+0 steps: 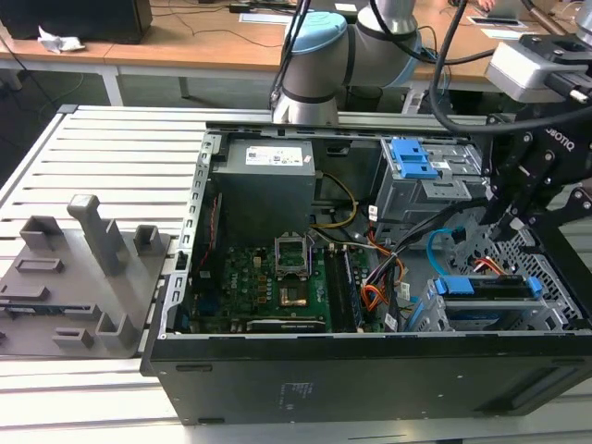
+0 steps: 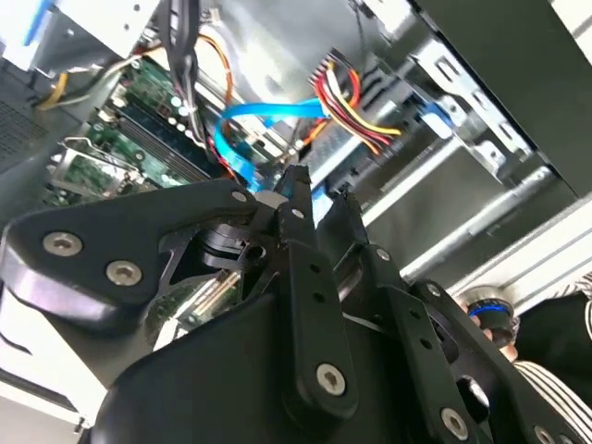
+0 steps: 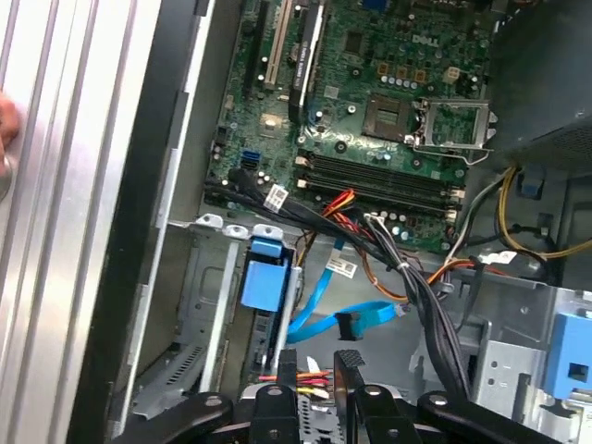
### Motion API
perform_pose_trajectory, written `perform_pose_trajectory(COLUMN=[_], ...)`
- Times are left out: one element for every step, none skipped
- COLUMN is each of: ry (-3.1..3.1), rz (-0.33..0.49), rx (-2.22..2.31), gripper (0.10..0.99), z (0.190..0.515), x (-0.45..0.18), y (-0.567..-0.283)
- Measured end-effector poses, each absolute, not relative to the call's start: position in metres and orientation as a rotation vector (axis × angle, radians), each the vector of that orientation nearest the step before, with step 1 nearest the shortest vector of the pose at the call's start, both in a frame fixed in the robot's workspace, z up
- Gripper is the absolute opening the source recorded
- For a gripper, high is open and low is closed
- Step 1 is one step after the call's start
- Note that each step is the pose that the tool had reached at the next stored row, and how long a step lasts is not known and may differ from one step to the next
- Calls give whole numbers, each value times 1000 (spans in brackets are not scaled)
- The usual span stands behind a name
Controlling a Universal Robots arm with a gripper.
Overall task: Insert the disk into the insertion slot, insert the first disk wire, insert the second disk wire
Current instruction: 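Insert the second disk wire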
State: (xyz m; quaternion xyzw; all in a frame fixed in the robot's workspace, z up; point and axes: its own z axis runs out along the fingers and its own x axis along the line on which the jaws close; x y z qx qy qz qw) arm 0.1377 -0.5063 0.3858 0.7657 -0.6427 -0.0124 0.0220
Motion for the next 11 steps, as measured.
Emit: perform_pose_trajectory(ry=[-1990,-1987,-1985,-1983,-1981,-1979,-1973,-1970,-1965,-1955,-1944], rz=[-38,-38,-38,-38,-38,-38,-38,-38,-38,-37,-37], rx=[2374,2376,2378,2379,2381,2383,2387,2390,2394,2402,2411], gripper=[302,302,302,302,302,302,302,302,302,302,302], z=[385,383,382,381,379,378,376,374,371,367,363], x=[135,131,129,127,125,123,121,119,117,115,114], y=[-502,-500,-500,-499,-498,-498,-498,-497,-497,-496,-496])
